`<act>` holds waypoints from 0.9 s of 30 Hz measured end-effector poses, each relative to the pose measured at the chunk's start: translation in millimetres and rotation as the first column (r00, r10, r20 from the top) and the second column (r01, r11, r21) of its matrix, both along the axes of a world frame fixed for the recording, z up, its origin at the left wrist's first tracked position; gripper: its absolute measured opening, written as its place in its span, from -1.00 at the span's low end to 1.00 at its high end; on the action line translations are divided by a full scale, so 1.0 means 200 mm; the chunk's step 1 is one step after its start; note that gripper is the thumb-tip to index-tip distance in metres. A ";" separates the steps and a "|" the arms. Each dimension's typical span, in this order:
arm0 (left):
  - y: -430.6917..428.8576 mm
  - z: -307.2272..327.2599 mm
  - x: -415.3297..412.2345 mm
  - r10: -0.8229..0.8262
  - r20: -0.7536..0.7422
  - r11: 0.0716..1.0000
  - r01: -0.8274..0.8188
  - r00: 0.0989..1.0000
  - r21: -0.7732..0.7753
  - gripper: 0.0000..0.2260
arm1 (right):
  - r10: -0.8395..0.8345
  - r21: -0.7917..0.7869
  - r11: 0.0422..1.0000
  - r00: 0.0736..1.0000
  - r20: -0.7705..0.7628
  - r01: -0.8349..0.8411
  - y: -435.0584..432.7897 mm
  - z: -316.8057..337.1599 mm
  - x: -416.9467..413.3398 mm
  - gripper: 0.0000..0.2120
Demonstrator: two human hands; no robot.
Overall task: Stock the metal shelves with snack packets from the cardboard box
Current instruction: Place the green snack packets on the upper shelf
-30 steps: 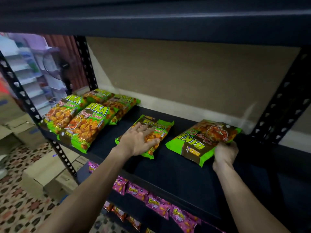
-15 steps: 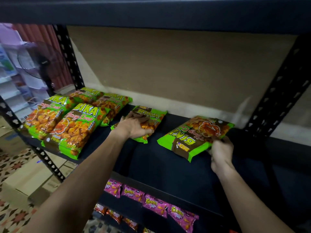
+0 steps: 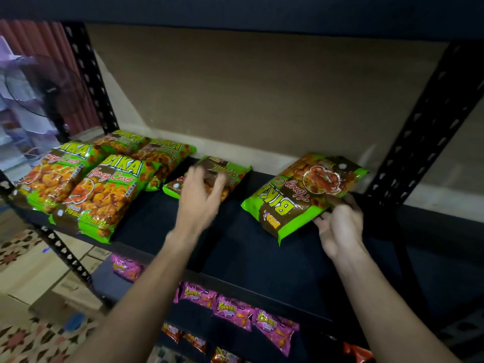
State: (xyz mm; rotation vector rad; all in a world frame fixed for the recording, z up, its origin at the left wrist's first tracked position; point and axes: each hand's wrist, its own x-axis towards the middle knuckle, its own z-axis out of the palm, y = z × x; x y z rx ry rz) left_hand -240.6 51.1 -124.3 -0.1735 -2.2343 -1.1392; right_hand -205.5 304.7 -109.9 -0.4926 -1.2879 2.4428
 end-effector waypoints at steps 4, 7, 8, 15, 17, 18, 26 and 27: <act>0.19 -0.04 0.21 -0.113 0.272 0.940 0.014 0.956 0.342 -0.78 | 0.015 -0.160 0.987 0.997 -0.075 -0.027 -0.03 0.06 0.01 -0.54; 0.27 0.00 0.26 -0.318 0.462 0.826 0.003 0.828 0.564 -0.60 | 0.086 -0.263 0.958 0.989 -0.122 -0.115 -0.06 0.09 0.03 -0.53; 0.28 0.01 0.26 -0.380 0.462 0.779 0.008 0.802 0.627 -0.52 | 0.131 -0.281 0.946 0.983 -0.130 -0.163 -0.08 0.08 0.03 -0.55; 0.12 0.21 0.32 -0.413 0.203 0.657 0.136 0.888 0.741 -0.76 | 0.434 -0.202 0.873 0.896 -0.096 -0.444 -0.12 0.02 0.12 -0.71; 0.01 0.32 0.33 -0.416 0.174 0.719 0.205 0.893 0.664 -0.81 | 0.429 -0.206 0.874 0.898 -0.093 -0.439 -0.09 0.03 0.13 -0.79; -0.05 0.37 0.33 -0.425 0.165 0.745 0.241 0.890 0.622 -0.82 | 0.423 -0.196 0.880 0.902 -0.088 -0.432 -0.07 0.03 0.13 -0.80; -0.39 0.73 0.35 -0.370 0.314 0.916 0.287 0.874 0.280 -0.57 | 0.564 0.251 0.761 0.802 0.197 -0.598 -0.06 -0.06 0.06 -0.58; -0.42 0.78 0.35 -0.366 0.355 0.926 0.298 0.861 0.232 -0.54 | 0.533 0.298 0.758 0.815 0.229 -0.580 -0.07 -0.09 0.06 -0.61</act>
